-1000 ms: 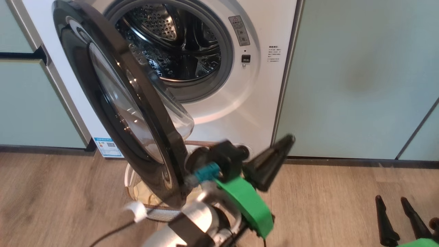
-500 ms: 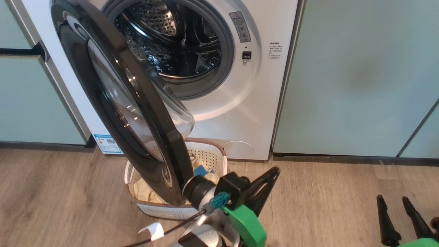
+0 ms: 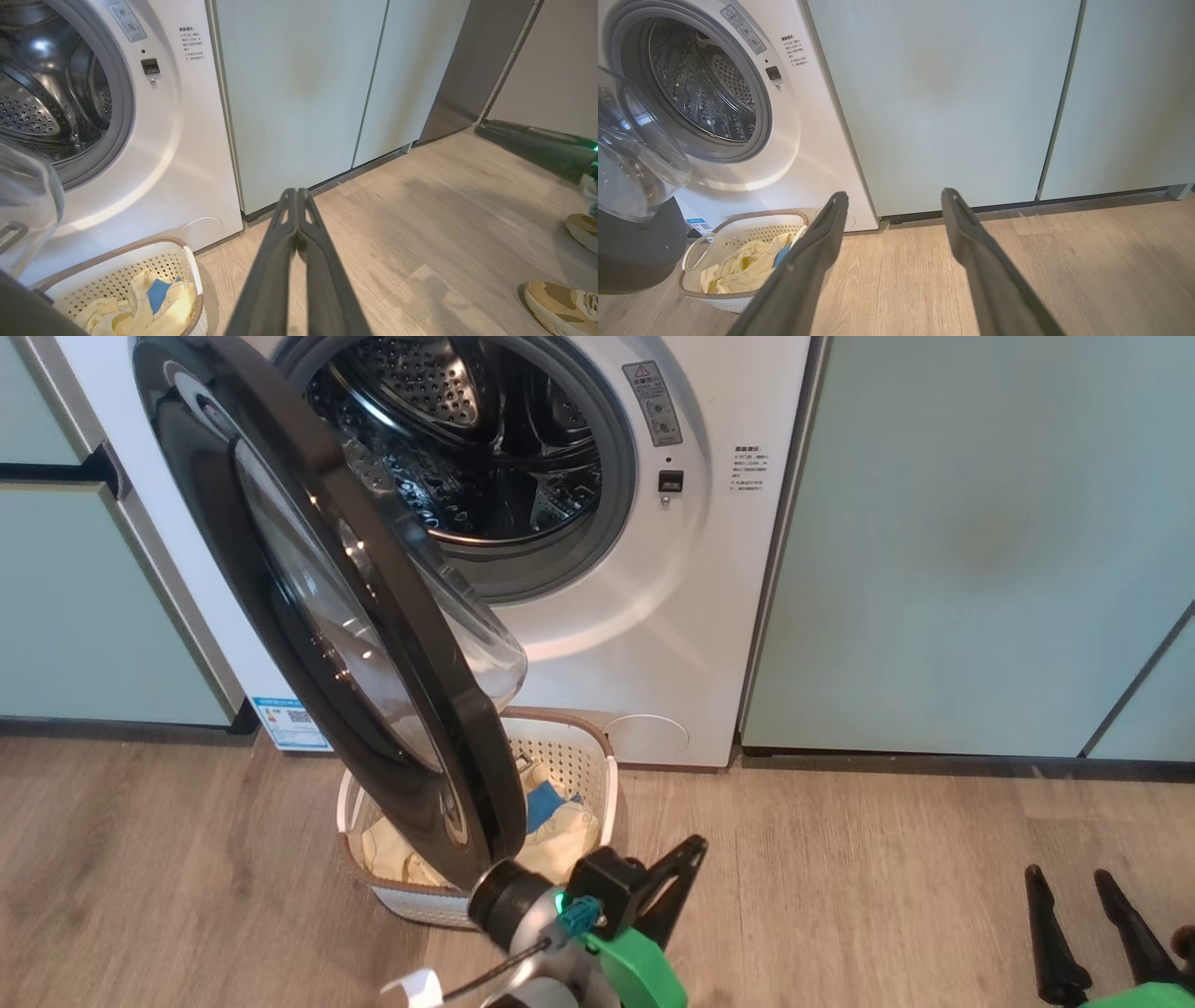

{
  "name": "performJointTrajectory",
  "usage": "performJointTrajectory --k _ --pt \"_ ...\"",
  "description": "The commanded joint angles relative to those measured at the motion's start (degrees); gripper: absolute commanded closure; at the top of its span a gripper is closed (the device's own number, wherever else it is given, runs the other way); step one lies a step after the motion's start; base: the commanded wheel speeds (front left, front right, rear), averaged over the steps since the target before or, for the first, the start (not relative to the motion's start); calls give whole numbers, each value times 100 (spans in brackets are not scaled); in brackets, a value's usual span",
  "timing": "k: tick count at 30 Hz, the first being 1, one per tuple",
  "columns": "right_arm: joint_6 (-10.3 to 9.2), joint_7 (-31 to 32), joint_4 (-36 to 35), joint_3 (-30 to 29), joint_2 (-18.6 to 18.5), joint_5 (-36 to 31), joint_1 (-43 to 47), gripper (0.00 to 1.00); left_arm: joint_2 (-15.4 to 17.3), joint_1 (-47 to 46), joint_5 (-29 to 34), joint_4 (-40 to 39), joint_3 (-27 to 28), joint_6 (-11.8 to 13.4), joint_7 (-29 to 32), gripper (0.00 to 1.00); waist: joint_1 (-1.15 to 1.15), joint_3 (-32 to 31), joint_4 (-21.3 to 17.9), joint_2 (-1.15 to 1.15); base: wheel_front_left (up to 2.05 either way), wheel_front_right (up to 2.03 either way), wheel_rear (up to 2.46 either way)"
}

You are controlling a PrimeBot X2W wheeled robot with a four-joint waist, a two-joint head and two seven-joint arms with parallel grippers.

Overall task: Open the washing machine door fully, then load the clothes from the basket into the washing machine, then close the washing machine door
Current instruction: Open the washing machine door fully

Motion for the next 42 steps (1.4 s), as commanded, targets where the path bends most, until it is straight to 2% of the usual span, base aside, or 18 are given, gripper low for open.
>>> performJointTrajectory --k 1,11,19,33,42 --pt "-16 -56 -154 90 -131 5 -290 0 17 -284 -63 -71 136 94 -109 100 0 3 -5 0 0 0 0" --pt "-16 -56 -156 67 -129 -5 -282 0 16 -469 -288 246 239 401 -289 100 0 34 28 0 0 0 0" --pt "-16 -56 -167 49 -129 -9 -239 0 16 -558 -355 155 645 625 -307 100 0 44 140 0 0 0 0" --pt "-16 -56 -150 94 -147 2 -273 0 16 -538 -334 -96 1434 739 -309 100 0 94 439 0 0 0 0" --pt "-16 -56 -139 127 -130 21 -284 0 16 -476 -309 -15 1541 724 -309 100 0 131 660 0 0 0 0"
